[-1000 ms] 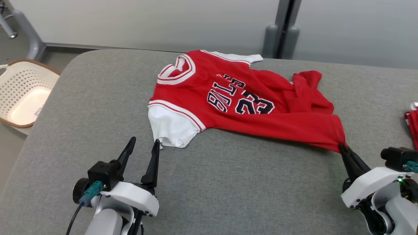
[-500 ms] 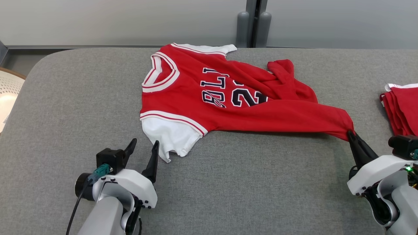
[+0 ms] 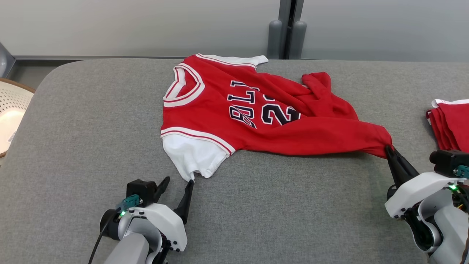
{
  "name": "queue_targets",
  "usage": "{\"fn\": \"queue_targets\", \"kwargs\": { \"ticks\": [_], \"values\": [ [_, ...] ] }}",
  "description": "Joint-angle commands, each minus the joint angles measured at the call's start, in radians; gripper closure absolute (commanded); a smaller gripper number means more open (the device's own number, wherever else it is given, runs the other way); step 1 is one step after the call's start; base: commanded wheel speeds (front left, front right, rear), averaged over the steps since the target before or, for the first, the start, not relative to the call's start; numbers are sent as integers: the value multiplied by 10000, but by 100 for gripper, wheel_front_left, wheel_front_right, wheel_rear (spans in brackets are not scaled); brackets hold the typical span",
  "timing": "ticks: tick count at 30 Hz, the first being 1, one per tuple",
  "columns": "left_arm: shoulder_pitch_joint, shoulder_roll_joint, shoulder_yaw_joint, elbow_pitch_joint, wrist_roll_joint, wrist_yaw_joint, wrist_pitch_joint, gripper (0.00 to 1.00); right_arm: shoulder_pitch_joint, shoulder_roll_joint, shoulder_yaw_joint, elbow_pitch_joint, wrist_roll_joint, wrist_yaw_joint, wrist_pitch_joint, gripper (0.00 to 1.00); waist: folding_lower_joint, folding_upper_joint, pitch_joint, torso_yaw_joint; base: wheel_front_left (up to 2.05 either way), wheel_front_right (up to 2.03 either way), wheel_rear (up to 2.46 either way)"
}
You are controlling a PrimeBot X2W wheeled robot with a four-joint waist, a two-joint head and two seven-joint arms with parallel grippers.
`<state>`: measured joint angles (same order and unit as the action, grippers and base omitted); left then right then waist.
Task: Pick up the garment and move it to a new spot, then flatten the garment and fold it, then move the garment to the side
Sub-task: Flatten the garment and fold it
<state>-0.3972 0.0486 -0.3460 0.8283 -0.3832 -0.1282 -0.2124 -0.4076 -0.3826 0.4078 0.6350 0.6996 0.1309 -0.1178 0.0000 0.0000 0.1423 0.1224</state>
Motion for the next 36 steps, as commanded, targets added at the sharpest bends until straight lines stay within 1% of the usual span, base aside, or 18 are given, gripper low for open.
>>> {"fn": "queue_targets", "kwargs": {
  "ticks": [1, 7, 11, 16, 22, 32, 33, 34, 35, 36],
  "values": [
    [-310, 47, -190, 309, -208, -27, 149, 0, -16, -76, 44, -71, -67, -4, 94, 100, 0, 0, -16, -75, 0, 0, 0],
    [-499, 41, -300, 794, -353, 118, 117, 0, -43, -157, 52, -187, -111, -4, 164, 100, 0, 0, 6, -196, 0, 0, 0],
    [-625, 38, -378, 911, -789, 77, -20, 0, -15, -202, 30, -235, -134, -4, 223, 100, 0, 0, 33, -238, 0, 0, 0],
    [-711, 36, -716, 949, -1367, 19, -6, 0, -61, -219, -14, -281, -189, -4, 309, 100, 0, 0, 107, -229, 0, 0, 0],
    [-938, 34, -1113, 924, -2335, -7, 184, 0, -210, -168, -33, -343, -322, -4, 413, 100, 0, 0, 230, -233, 0, 0, 0],
    [-1380, 32, -1821, 1540, -3230, 47, 706, 0, -387, -129, 17, -479, -471, -4, 528, 100, 0, 0, 426, -330, 0, 0, 0],
    [-1409, 29, -1901, 1581, -3297, 40, 748, 22, -397, -129, 14, -481, -484, -4, 536, 100, 0, 0, 434, -333, 0, 0, 0],
    [-1438, 27, -1986, 1639, -3338, 42, 799, 77, -400, -131, 9, -481, -494, -4, 534, 100, 0, 0, 436, -333, 0, 0, 0],
    [-1473, 27, -2086, 1694, -3372, 51, 822, 100, -401, -130, 0, -478, -499, -4, 539, 100, 0, 0, 434, -331, 0, 0, 0],
    [-1490, 18, -2165, 1737, -3414, 54, 828, 100, -397, -137, -12, -467, -499, -4, 534, 100, 0, 0, 429, -322, 0, 0, 0]
  ]
}}
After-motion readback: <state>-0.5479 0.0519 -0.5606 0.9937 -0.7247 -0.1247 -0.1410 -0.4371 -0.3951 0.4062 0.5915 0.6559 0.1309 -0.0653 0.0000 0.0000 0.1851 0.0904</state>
